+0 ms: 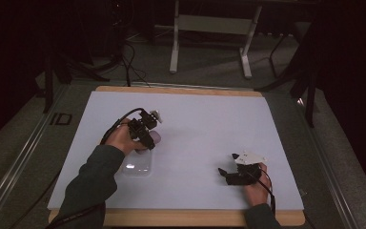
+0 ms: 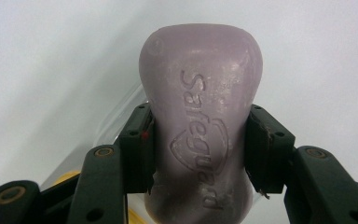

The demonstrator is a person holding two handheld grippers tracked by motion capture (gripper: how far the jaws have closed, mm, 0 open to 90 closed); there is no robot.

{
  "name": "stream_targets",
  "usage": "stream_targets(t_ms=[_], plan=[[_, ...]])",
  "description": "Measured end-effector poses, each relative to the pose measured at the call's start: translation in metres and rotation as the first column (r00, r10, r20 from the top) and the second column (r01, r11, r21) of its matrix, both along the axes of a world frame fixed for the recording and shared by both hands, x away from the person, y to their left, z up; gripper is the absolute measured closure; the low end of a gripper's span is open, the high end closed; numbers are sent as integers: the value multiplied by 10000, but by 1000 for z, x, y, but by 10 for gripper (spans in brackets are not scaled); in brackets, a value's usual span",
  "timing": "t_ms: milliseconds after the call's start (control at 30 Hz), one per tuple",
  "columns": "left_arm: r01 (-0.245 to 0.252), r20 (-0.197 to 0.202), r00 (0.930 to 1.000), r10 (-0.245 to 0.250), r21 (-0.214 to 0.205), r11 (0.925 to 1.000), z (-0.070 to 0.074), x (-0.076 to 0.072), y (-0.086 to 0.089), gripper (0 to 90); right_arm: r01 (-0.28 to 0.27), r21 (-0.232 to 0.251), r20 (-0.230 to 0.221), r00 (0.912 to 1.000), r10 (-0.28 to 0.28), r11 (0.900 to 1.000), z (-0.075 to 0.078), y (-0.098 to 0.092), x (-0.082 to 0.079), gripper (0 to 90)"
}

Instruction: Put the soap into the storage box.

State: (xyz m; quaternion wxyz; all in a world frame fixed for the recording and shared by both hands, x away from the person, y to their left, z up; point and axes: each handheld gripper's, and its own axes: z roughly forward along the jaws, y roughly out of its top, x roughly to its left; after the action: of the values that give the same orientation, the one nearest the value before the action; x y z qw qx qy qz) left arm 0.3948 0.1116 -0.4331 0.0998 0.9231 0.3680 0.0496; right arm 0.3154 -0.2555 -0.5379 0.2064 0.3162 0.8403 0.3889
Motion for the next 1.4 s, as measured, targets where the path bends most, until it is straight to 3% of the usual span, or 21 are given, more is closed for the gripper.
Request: stream_targets(t_ms=[1400], plan=[[-1056, -32, 9944, 1055, -143, 9943, -2, -7, 50, 501, -16, -77, 57, 10000, 16, 10000, 0, 1, -1, 182]])
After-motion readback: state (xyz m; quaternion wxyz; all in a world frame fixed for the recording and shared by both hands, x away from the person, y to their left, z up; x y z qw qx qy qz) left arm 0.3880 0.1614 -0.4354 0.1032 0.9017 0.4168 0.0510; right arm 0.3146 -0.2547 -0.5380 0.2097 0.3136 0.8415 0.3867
